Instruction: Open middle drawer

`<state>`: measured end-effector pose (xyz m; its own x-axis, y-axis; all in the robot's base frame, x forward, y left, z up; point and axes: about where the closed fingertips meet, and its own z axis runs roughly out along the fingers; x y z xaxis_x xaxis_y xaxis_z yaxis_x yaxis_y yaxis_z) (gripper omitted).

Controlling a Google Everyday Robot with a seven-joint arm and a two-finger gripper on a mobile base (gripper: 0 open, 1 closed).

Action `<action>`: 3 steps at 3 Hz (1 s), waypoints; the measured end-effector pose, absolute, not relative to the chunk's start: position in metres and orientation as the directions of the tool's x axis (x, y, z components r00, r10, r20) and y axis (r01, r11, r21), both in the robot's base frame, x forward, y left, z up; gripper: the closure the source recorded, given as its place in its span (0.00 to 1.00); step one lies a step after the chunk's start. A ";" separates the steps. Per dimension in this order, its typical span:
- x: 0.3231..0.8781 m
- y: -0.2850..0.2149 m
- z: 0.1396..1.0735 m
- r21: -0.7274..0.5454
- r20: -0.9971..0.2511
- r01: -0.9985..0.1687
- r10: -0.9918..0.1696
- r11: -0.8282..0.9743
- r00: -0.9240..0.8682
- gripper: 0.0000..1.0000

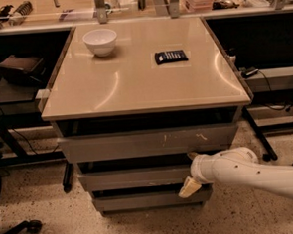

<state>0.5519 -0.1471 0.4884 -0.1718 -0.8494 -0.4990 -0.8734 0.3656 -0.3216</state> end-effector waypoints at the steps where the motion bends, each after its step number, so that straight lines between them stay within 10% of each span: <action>1: 0.552 -0.147 0.488 -0.322 -0.499 -0.873 -0.849 0.366 -0.172 0.00; 3: 0.550 -0.180 0.465 -0.276 -0.494 -0.866 -0.834 0.417 -0.243 0.00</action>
Offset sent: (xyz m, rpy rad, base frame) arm 0.0388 -0.0647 -0.0288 -0.0213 0.0085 -0.0905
